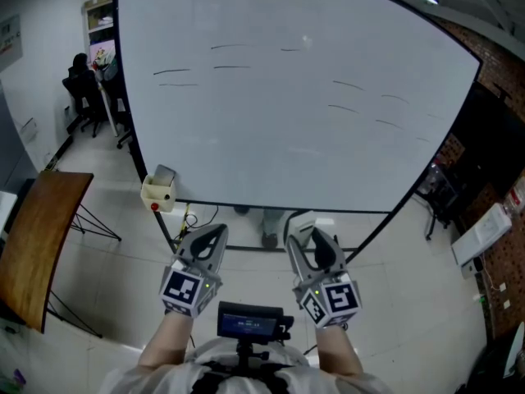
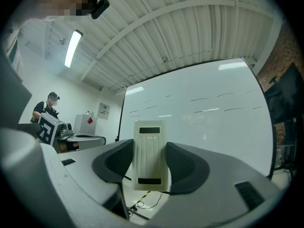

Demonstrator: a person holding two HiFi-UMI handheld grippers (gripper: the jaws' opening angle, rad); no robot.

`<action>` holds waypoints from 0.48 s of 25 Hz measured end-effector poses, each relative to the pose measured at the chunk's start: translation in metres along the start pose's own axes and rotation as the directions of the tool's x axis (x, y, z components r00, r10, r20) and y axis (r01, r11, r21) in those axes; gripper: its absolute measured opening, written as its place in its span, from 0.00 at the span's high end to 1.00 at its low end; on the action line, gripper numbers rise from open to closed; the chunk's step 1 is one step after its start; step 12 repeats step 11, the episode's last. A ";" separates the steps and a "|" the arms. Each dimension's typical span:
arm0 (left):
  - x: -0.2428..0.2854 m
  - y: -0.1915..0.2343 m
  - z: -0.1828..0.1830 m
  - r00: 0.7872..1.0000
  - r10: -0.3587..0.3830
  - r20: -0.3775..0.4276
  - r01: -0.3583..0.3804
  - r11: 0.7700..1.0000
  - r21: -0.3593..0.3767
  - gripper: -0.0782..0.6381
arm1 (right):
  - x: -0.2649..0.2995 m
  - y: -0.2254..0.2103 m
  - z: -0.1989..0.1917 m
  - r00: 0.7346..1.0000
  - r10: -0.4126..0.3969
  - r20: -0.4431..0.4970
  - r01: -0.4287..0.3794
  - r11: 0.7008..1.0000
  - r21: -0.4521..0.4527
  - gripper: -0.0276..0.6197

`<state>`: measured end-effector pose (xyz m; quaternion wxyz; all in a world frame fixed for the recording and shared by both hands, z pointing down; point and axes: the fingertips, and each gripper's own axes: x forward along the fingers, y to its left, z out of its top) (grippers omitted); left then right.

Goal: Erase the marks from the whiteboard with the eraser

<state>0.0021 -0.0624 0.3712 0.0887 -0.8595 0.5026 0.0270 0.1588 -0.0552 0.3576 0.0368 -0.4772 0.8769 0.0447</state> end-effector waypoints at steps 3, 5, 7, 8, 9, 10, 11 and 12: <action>0.003 0.000 -0.003 1.000 -0.013 -0.002 0.013 1.000 0.016 0.89 | 0.002 -0.002 0.000 1.000 -0.002 0.001 0.002 1.000 0.000 0.62; 0.006 0.000 -0.004 1.000 -0.017 -0.004 0.017 1.000 0.019 0.89 | 0.003 -0.004 0.000 1.000 -0.004 0.002 0.004 1.000 0.000 0.62; 0.008 0.001 -0.005 1.000 -0.017 -0.005 0.017 1.000 0.015 0.89 | 0.005 -0.005 -0.001 1.000 -0.006 0.000 0.006 1.000 0.000 0.62; 0.008 0.002 -0.005 1.000 -0.013 -0.008 0.013 1.000 0.006 0.89 | 0.006 -0.006 -0.001 1.000 -0.006 -0.001 0.006 1.000 0.000 0.62; 0.009 0.003 -0.005 1.000 -0.009 -0.010 0.009 1.000 0.000 0.89 | 0.007 -0.006 -0.002 1.000 -0.007 -0.003 0.007 1.000 0.000 0.62; 0.010 0.004 -0.005 1.000 -0.007 -0.012 0.006 1.000 -0.003 0.89 | 0.008 -0.007 -0.002 1.000 -0.007 -0.005 0.007 1.000 0.001 0.62; 0.010 0.005 -0.005 1.000 -0.005 -0.012 0.005 1.000 -0.005 0.89 | 0.009 -0.007 -0.003 1.000 -0.008 -0.006 0.008 1.000 0.002 0.62; 0.010 0.005 -0.005 1.000 -0.005 -0.012 0.005 1.000 -0.005 0.89 | 0.009 -0.007 -0.003 1.000 -0.008 -0.006 0.008 1.000 0.002 0.62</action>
